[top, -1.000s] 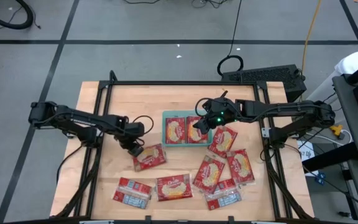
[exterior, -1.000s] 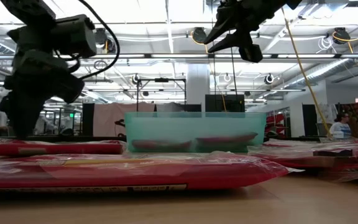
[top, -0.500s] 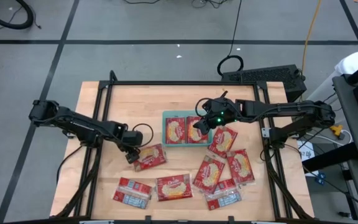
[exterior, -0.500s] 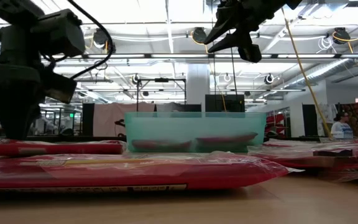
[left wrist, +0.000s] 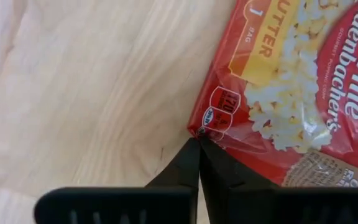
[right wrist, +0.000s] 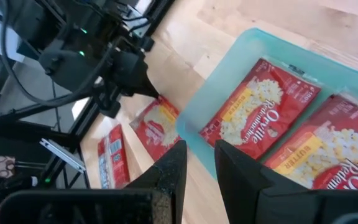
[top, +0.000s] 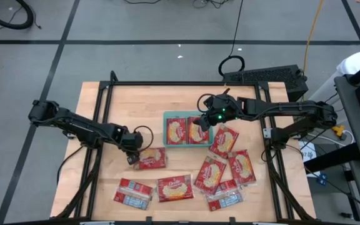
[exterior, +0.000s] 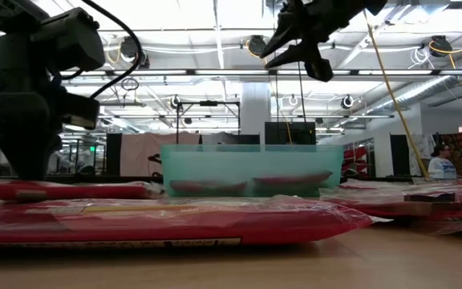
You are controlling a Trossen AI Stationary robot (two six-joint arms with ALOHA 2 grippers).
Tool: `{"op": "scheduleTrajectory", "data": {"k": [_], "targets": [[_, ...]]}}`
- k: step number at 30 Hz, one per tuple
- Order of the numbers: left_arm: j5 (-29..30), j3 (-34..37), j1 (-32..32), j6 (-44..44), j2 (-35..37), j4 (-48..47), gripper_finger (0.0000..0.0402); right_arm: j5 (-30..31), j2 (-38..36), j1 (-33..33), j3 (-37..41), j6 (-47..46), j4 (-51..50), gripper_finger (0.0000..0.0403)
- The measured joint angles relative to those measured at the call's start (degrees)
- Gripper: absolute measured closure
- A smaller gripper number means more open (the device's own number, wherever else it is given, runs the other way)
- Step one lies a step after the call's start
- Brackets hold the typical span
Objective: Sort popcorn bags into baskets
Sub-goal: Put the red popcorn bag into the green bin
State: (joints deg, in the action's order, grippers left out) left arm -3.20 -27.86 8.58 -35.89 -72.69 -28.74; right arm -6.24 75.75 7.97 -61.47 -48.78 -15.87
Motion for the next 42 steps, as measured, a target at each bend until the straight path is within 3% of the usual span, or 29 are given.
{"op": "scheduleTrajectory", "data": {"k": [17, 25, 37, 42], "targets": [[-3.8, -4.3, 0.5, -6.3, 16.6, -0.2, 0.0400, 2.0, 0.2, -0.3, 0.0, -9.0, 1.4, 0.0328], [-4.5, -4.3, 0.5, -5.1, 17.9, 0.6, 0.0401, 1.8, 0.8, -4.4, 0.0, -9.3, 3.9, 0.0321], [-5.7, -4.4, 0.5, -12.0, 18.2, 20.9, 0.0401, 7.7, 3.2, -10.8, 0.0, -27.4, 9.9, 0.0241], [-3.0, -4.4, 0.5, -15.1, 18.2, 27.5, 0.0401, 11.7, 4.7, -12.9, 0.0, -43.8, 11.7, 0.0215]]}}
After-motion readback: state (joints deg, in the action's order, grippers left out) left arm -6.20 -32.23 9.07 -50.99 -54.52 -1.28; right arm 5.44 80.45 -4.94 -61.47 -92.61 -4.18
